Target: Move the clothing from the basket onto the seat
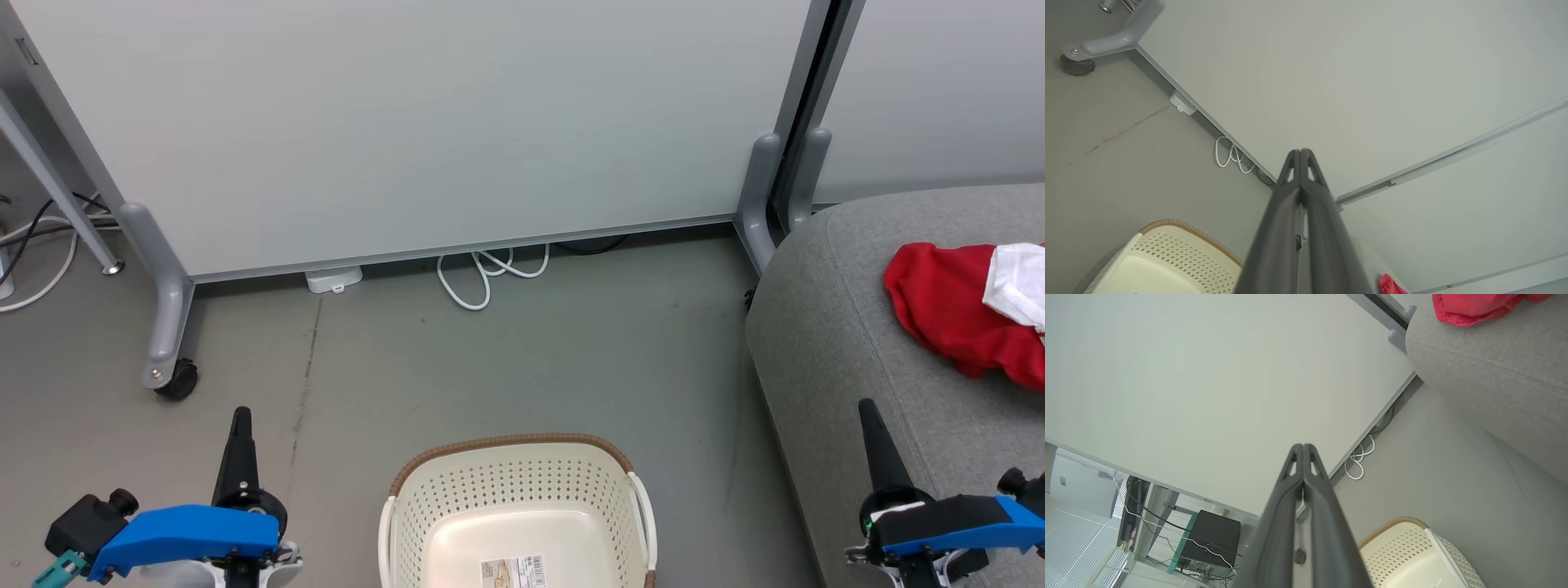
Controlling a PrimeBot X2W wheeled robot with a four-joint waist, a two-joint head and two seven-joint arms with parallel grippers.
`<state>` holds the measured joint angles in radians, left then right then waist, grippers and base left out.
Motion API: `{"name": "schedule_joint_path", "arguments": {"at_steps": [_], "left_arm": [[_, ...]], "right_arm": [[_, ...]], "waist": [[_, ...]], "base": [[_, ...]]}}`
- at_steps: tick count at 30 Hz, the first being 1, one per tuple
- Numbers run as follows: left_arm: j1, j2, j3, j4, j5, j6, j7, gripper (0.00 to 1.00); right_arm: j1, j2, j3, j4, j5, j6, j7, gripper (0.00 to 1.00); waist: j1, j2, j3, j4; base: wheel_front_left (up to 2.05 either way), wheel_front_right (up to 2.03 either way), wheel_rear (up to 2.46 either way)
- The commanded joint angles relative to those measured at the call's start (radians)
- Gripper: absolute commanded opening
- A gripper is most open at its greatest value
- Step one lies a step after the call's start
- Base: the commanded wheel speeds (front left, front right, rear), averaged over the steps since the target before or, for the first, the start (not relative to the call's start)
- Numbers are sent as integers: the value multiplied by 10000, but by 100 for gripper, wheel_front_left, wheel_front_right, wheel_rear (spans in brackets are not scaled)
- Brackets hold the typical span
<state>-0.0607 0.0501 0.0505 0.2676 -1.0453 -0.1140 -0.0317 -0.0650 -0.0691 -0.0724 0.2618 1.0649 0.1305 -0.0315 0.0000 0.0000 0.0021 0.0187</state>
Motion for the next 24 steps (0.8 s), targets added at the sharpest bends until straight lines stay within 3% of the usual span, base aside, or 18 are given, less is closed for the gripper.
{"name": "schedule_joint_path", "arguments": {"at_steps": [1,24], "left_arm": [[-239,6,76,-124,-342,-60,86,0],[-371,4,303,-175,-2494,-112,651,0]], "right_arm": [[-274,11,-47,-144,353,3,86,0],[-374,89,-204,-164,2420,3,661,0]], "waist": [[0,0,0,-5],[0,0,4,-67]], "base": [[0,0,0],[0,0,0]]}}
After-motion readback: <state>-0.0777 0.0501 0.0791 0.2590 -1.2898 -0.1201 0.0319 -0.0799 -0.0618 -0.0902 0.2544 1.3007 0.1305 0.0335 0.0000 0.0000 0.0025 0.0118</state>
